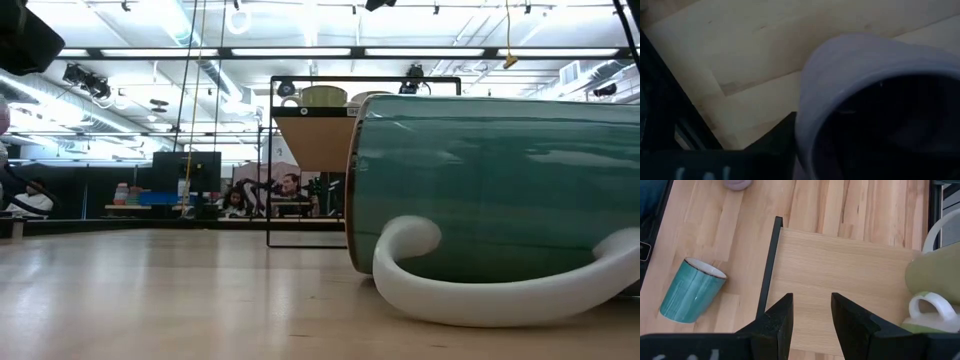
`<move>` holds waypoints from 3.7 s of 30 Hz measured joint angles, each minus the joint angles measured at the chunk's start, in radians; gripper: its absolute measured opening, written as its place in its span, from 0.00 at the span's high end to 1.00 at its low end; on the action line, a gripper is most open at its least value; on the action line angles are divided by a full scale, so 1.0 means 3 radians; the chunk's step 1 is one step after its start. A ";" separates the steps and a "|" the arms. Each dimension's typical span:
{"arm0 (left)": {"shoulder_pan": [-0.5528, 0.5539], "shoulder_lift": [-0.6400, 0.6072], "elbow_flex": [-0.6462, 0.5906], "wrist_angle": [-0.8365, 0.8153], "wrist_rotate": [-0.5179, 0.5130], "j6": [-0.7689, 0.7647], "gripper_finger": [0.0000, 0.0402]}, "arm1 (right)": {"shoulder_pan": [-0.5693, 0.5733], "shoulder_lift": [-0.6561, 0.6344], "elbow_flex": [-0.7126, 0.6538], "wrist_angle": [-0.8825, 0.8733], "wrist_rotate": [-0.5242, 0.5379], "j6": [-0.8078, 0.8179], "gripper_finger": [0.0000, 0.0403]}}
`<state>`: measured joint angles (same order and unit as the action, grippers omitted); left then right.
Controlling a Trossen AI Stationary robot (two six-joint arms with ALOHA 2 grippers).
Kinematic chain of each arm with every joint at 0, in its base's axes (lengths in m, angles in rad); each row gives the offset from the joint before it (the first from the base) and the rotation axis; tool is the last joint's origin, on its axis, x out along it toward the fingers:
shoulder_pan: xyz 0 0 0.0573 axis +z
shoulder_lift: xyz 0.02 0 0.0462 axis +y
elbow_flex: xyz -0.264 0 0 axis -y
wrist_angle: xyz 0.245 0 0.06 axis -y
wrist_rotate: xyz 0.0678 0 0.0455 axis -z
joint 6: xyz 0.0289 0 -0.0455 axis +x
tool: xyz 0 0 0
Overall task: Place coffee mugs
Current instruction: Put the right purple mug on the shelf
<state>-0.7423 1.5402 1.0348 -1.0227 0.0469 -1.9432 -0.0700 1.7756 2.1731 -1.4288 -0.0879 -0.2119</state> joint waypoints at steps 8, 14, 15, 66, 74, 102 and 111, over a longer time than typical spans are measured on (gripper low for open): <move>0.0175 0.0000 0.0000 0.0001 -0.0154 0.0348 0.89 | 0.0000 0.0000 0.0000 -0.0001 0.0000 -0.0001 0.66; 0.0555 -0.0009 0.0000 -0.0003 -0.0251 0.1084 0.91 | -0.0004 0.0000 0.0000 -0.0009 0.0000 -0.0001 0.66; 0.0640 -0.0009 0.0000 -0.0004 -0.0257 0.1214 0.91 | -0.0004 0.0000 0.0000 -0.0016 0.0000 -0.0001 0.66; 0.3327 -0.0017 0.1021 -0.0589 -0.0546 0.4859 0.90 | -0.0004 -0.0337 -0.0425 -0.0329 -0.0062 -0.0323 0.66; 0.3322 -0.0017 0.1946 -0.1190 -0.0542 0.4836 0.90 | -0.0049 -0.0847 -0.1040 0.0046 -0.0019 -0.0341 0.66; 0.3553 0.0917 0.3185 -0.1042 -0.0448 0.4976 0.90 | -0.0670 -0.1843 -0.2773 0.1377 -0.0034 -0.0524 0.66; 0.3553 0.1083 0.3185 -0.0947 -0.0438 0.4982 0.90 | -0.0670 -0.1843 -0.2781 0.1489 -0.0036 -0.0524 0.66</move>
<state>0.3237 1.8650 1.9903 -1.3070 -0.0845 -0.4485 -0.2710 1.2228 1.3386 -0.9820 -0.0986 -0.3692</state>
